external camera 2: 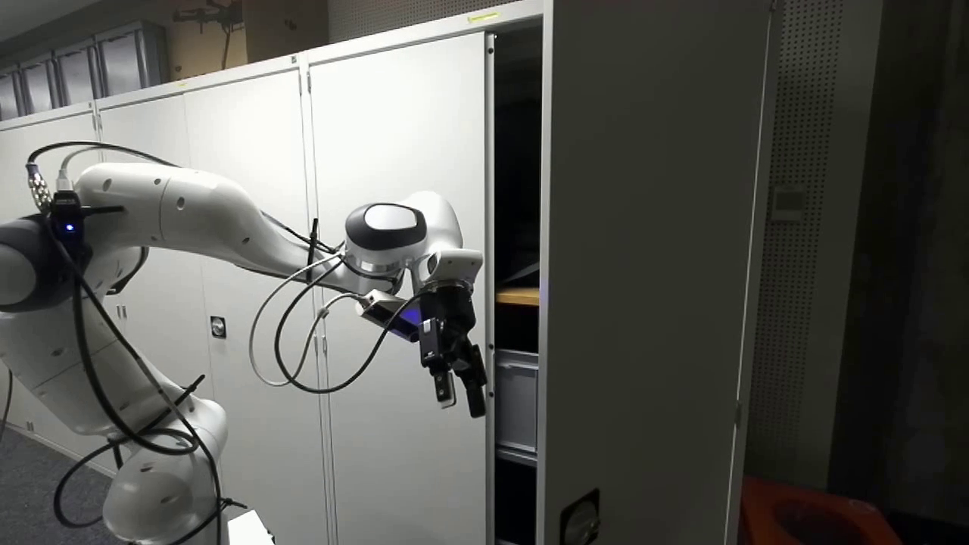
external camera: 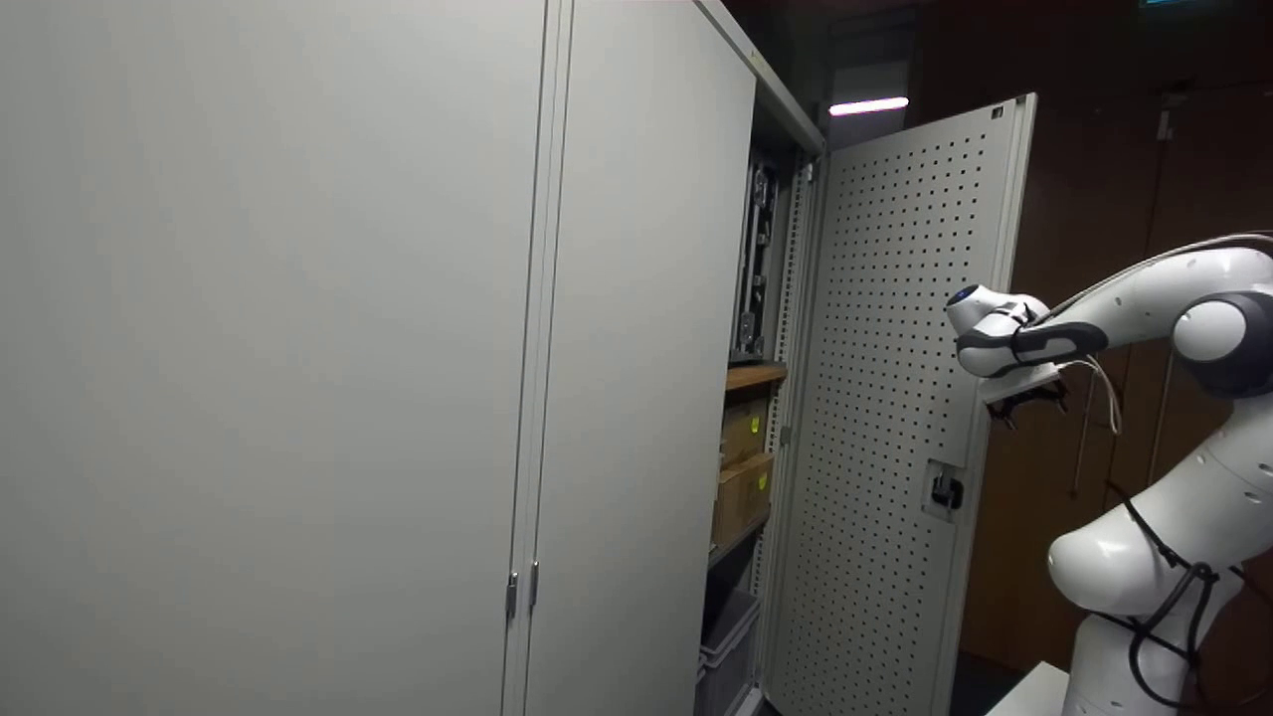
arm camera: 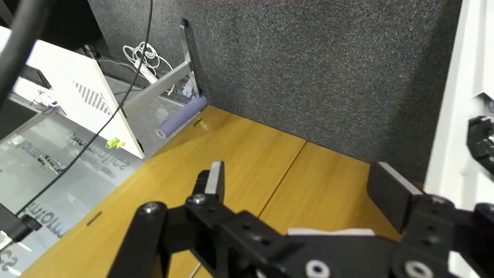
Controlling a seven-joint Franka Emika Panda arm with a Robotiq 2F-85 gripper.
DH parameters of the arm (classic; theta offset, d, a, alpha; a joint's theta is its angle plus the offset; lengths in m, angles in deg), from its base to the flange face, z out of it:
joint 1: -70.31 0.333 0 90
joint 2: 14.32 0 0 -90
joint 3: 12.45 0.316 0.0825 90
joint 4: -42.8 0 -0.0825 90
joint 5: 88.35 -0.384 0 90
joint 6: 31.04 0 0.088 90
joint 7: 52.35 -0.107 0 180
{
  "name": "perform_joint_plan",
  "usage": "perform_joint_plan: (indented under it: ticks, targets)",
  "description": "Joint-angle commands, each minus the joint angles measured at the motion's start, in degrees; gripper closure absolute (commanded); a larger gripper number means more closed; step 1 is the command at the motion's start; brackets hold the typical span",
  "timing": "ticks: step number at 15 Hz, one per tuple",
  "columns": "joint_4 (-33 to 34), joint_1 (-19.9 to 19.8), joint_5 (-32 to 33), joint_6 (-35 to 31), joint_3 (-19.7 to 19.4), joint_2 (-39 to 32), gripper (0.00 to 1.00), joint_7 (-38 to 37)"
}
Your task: Open the door on the right
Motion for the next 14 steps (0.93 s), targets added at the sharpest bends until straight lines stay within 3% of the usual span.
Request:
perform_joint_plan:
  ticks: [1,6,14]
  targets:
    - [4.24,3.18,1.79,3.33,1.65,-1.91,0.00,4.12]
    - [10.04,5.07,5.57,1.61,1.36,-5.77,0.00,6.31]
    - [21.61,6.39,6.37,-4.00,-0.01,-15.24,0.00,6.38]
